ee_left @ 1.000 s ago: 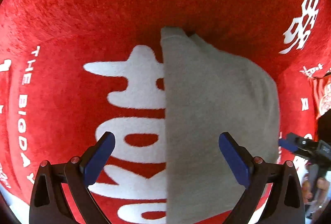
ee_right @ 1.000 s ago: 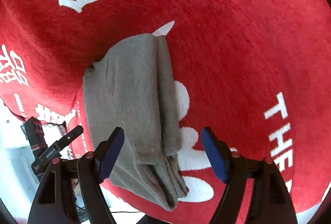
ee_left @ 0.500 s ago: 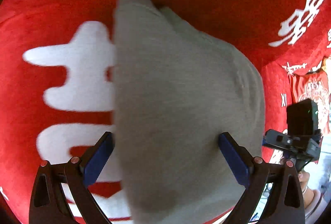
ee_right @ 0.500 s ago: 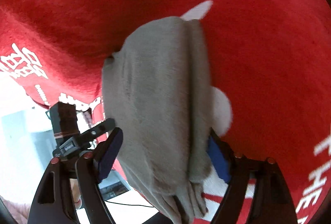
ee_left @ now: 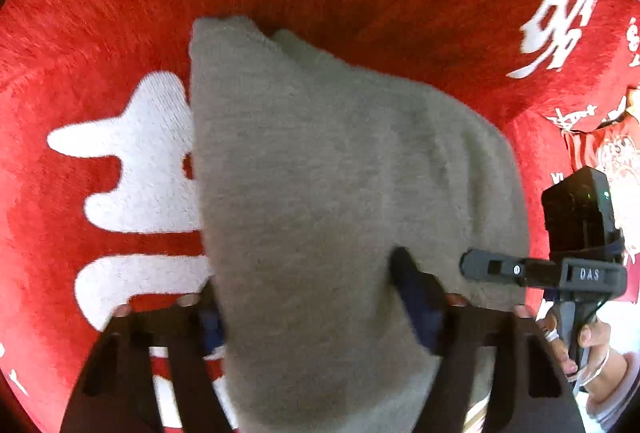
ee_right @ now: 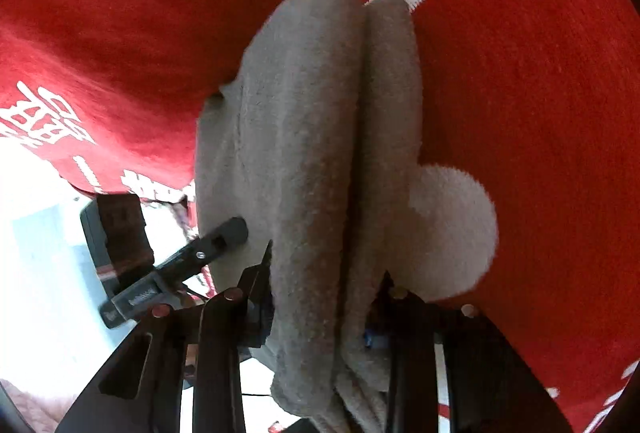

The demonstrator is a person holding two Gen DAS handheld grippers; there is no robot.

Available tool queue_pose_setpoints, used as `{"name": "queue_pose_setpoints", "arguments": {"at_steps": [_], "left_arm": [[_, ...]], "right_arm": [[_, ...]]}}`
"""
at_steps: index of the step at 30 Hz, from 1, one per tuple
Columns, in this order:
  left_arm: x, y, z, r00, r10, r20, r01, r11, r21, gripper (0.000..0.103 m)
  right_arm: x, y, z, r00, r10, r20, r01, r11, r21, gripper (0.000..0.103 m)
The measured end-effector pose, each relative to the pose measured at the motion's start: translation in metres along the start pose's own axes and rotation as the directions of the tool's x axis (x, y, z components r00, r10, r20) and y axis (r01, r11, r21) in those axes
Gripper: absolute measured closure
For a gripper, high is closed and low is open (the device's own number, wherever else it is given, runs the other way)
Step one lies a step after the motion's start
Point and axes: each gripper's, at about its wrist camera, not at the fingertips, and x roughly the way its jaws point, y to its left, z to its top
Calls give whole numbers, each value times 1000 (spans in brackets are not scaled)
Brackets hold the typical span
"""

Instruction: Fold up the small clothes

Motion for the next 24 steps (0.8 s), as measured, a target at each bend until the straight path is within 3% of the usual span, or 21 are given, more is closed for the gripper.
{"name": "queue_pose_setpoints", "arguments": {"at_steps": [1, 4, 14, 18, 24], "left_arm": [[-5, 1, -3, 1000, -6, 10, 6, 1000, 0, 52], [-20, 4, -6, 999, -40, 30, 40, 999, 4, 57], [-97, 31, -36, 991, -105, 84, 103, 994, 32, 57], [-124, 55, -55, 992, -82, 94, 79, 996, 36, 57], [-126, 101, -92, 997, -25, 68, 25, 1000, -6, 57]], "right_arm": [[-1, 4, -2, 1000, 16, 8, -16, 1000, -3, 69], [-6, 17, -9, 996, 86, 27, -86, 996, -4, 70], [-6, 79, -58, 985, 164, 55, -162, 986, -47, 70], [18, 95, -78, 982, 186, 39, -185, 982, -43, 70], [81, 97, -103, 983, 185, -12, -185, 983, -6, 70]]}}
